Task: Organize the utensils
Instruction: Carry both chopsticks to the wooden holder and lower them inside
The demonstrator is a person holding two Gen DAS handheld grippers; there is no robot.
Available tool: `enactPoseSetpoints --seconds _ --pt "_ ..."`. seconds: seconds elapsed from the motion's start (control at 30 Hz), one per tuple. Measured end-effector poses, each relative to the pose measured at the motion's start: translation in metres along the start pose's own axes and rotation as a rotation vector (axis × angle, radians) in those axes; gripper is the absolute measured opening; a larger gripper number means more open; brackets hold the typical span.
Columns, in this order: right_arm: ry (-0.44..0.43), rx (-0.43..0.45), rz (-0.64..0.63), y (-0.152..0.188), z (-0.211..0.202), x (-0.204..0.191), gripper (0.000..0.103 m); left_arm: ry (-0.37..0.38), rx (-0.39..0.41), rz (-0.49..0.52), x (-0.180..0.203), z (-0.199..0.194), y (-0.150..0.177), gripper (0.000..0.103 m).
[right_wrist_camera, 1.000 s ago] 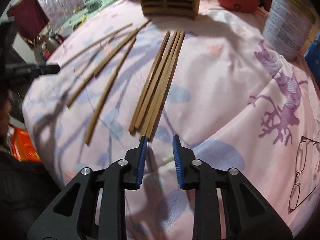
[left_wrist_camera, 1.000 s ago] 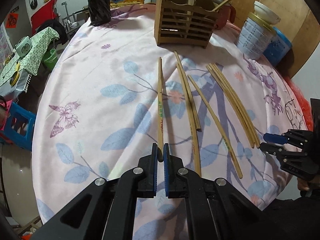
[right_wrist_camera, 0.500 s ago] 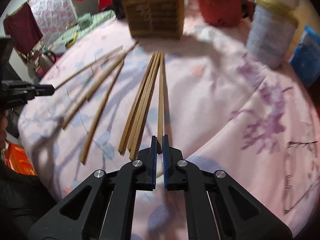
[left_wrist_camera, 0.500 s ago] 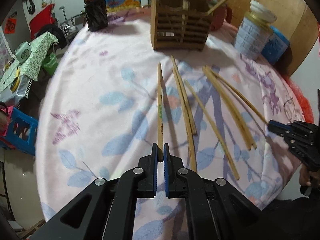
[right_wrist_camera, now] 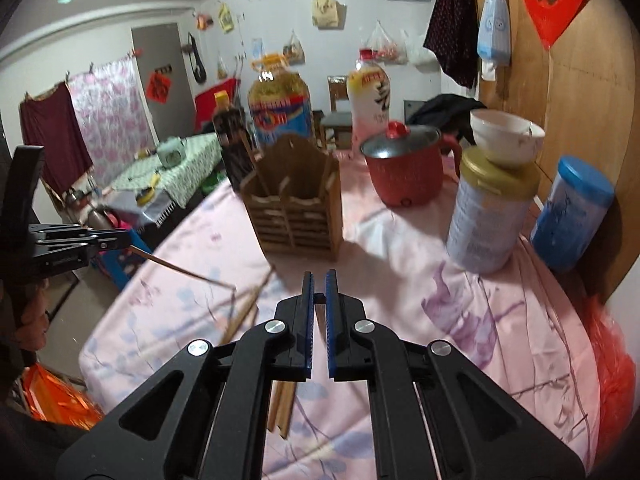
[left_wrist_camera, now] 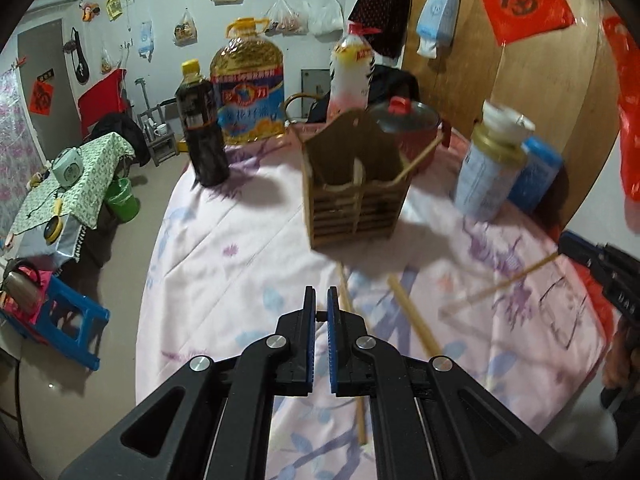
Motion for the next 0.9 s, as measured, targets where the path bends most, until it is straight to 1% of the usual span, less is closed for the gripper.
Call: enactPoseSetpoints --seconds 0.17,0.27,0.3,0.37,0.47,0.63,0.7,0.77,0.9 --pt "-0.034 0.014 0.010 -0.019 -0.001 -0.006 0.006 0.040 0.014 -0.019 0.002 -0.002 -0.033 0.006" --pt "-0.056 0.031 0.007 -0.039 0.001 -0.011 0.006 0.056 0.038 -0.017 0.005 -0.004 -0.057 0.006" --pt "-0.064 0.037 0.005 -0.043 0.001 -0.013 0.006 0.056 0.047 -0.014 0.006 -0.004 -0.063 0.006" --pt "-0.080 0.056 0.000 -0.058 0.001 -0.018 0.006 0.049 0.080 -0.001 0.007 -0.009 -0.084 0.006" --pt "-0.104 0.097 -0.013 -0.088 0.006 -0.026 0.006 0.043 0.130 0.016 0.009 -0.016 -0.118 0.006" --pt "-0.118 0.189 -0.039 -0.157 0.018 -0.042 0.006 0.017 0.214 0.046 0.010 -0.021 -0.179 0.006" --pt "-0.124 0.215 -0.035 -0.179 0.025 -0.045 0.006 0.018 0.234 0.048 0.010 -0.016 -0.198 0.006" --pt "-0.125 0.228 -0.029 -0.198 0.038 -0.045 0.006 0.021 0.237 0.043 0.007 -0.006 -0.212 0.006" --pt "-0.119 0.212 -0.017 -0.211 0.072 -0.042 0.006 0.035 0.203 0.011 -0.001 0.027 -0.223 0.006"
Point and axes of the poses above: each gripper's, at about its wrist camera, not at the fingertips, and z roughly the way its jaws point, x to its right, y to its underside, the point moved 6 cm from there along z, roughly the way its jaws point, and after that the axes turned 6 degrees about z, right-handed, at the moved point
